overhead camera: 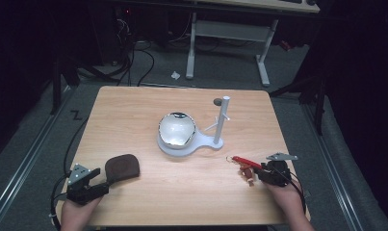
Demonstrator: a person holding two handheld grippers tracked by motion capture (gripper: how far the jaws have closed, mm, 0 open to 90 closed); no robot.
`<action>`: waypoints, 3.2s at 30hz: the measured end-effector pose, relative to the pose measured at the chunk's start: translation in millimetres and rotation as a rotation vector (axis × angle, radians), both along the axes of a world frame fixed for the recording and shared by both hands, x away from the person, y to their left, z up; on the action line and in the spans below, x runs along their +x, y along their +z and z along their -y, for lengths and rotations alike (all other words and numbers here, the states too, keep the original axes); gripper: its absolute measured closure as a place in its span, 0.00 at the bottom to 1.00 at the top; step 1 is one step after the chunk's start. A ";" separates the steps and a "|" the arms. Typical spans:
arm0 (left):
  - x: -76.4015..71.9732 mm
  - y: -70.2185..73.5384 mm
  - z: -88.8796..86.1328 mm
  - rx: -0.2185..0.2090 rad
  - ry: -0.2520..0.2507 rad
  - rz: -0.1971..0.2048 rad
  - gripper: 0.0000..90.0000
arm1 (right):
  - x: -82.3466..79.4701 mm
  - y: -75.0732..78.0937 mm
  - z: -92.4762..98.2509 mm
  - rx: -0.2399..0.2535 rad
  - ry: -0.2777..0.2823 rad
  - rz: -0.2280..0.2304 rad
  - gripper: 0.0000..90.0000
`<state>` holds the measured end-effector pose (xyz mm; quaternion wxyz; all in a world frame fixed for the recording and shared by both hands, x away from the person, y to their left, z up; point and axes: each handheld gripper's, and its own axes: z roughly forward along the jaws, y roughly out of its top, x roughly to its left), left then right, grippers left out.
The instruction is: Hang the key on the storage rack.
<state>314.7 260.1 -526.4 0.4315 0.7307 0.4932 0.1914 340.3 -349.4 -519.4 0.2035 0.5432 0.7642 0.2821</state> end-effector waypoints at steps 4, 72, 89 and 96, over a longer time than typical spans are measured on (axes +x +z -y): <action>0.7 -0.5 0.3 -0.003 0.001 -0.008 0.34 | -6.3 3.9 -1.9 -0.013 0.009 0.005 0.79; 1.9 -0.7 8.8 0.001 -0.062 -0.032 0.33 | -3.4 63.1 -35.1 -0.006 0.082 -0.038 0.61; 0.0 3.0 2.9 -0.046 -0.040 -0.020 0.34 | -26.4 46.2 -49.4 -0.138 0.179 -0.242 0.62; 0.8 1.6 1.7 -0.056 -0.044 -0.029 0.34 | -17.6 44.7 -55.3 -0.169 0.183 -0.291 0.59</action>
